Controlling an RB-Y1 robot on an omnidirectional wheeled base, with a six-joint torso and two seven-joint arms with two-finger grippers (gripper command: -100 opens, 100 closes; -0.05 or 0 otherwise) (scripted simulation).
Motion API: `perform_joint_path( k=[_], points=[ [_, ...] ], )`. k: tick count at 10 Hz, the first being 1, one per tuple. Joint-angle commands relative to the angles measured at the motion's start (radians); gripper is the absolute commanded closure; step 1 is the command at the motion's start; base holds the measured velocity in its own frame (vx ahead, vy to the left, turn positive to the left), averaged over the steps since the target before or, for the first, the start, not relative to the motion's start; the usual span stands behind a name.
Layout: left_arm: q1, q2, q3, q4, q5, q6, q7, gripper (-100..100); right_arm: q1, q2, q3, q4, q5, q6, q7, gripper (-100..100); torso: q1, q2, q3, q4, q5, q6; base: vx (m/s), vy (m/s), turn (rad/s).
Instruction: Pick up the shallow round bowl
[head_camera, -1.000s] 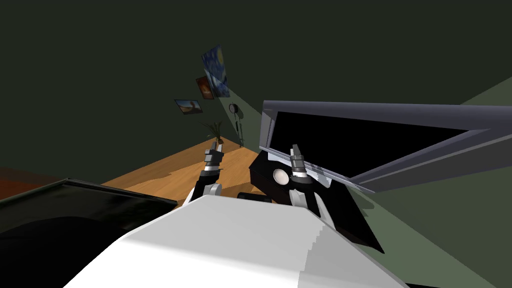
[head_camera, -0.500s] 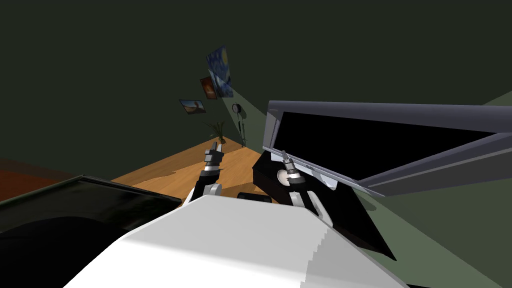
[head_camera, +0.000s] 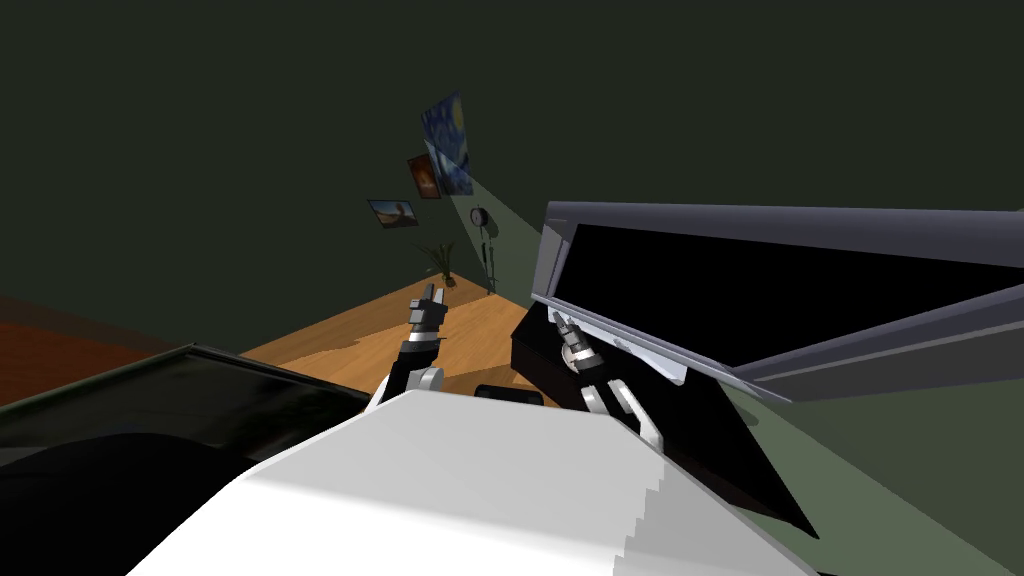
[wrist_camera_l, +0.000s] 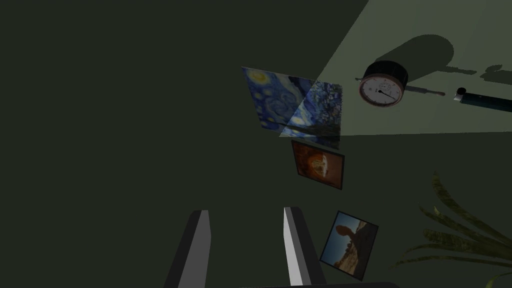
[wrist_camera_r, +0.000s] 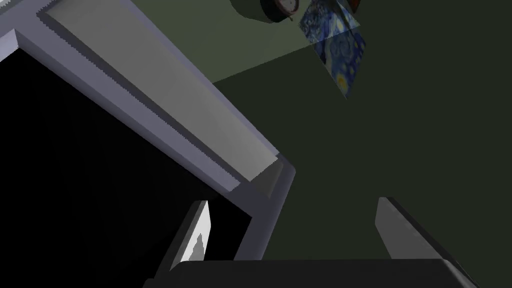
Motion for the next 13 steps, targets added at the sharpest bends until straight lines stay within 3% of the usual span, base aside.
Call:
perform_joint_path(
  k=[1, 2, 3, 4, 5, 6, 7, 8, 9, 12, 13],
  points=[
    [0.000, 0.000, 0.000, 0.000, 0.000, 0.000, 0.000, 0, -0.013, -0.050, 0.018, 0.050, 0.050, -0.001, 0.032, -100, 0.000, 0.000, 0.000, 0.000, 0.000, 0.000, 0.001, 0.120, 0.092],
    [0.000, 0.000, 0.000, 0.000, 0.000, 0.000, 0.000, 0, -0.013, -0.057, 0.018, 0.070, 0.051, -0.001, 0.032, -100, 0.002, 0.000, 0.000, 0.000, 0.000, 0.000, 0.009, 0.088, 0.018],
    [0.000, 0.000, 0.000, 0.000, 0.000, 0.000, 0.000, 0, -0.027, -0.094, 0.031, 0.099, 0.087, -0.002, 0.053, -100, 0.001, 0.000, 0.000, 0.000, 0.000, 0.000, 0.006, 0.079, 0.039],
    [0.000, 0.000, 0.000, 0.000, 0.000, 0.000, 0.000, 0, -0.027, -0.094, 0.031, 0.126, 0.087, -0.002, 0.053, -100, 0.000, 0.000, 0.000, 0.000, 0.000, 0.000, 0.007, 0.059, 0.028],
    [0.000, 0.000, 0.000, 0.000, 0.000, 0.000, 0.000, 0, -0.042, -0.130, 0.045, 0.160, 0.124, -0.003, 0.075, -100, -0.001, 0.000, 0.000, 0.000, 0.000, 0.000, -0.001, 0.068, 0.056],
    [0.000, 0.000, 0.000, 0.000, 0.000, 0.000, 0.000, 0, -0.042, -0.130, 0.045, 0.180, 0.124, -0.003, 0.075, -100, -0.001, 0.000, 0.000, 0.000, 0.000, 0.000, -0.001, 0.060, 0.017],
    [0.000, 0.000, 0.000, 0.000, 0.000, 0.000, 0.000, 0, -0.056, -0.166, 0.060, 0.223, 0.162, -0.004, 0.098, -100, -0.001, 0.000, 0.000, 0.000, 0.000, 0.000, 0.012, 0.078, 0.040],
    [0.000, 0.000, 0.000, 0.000, 0.000, 0.000, 0.000, 0, -0.056, -0.166, 0.060, 0.233, 0.162, -0.004, 0.098, -100, 0.000, 0.000, 0.000, 0.000, 0.000, 0.000, 0.012, 0.064, 0.019],
    [0.000, 0.000, 0.000, 0.000, 0.000, 0.000, 0.000, 0, -0.072, -0.200, 0.075, 0.271, 0.200, -0.004, 0.121, -100, -0.001, 0.000, 0.000, 0.000, 0.000, 0.000, 0.022, 0.075, 0.042],
    [0.000, 0.000, 0.000, 0.000, 0.000, 0.000, 0.000, 0, -0.087, -0.234, 0.090, 0.341, 0.239, -0.005, 0.145, -100, -0.001, -0.001, 0.000, 0.000, 0.000, 0.000, 0.015, 0.059, 0.018],
    [0.000, 0.000, 0.000, 0.000, 0.000, 0.000, 0.000, 0, -0.104, -0.266, 0.106, 0.382, 0.278, -0.004, 0.170, -100, -0.002, -0.001, -0.001, 0.000, 0.000, 0.000, 0.022, 0.055, 0.018]
  ],
)
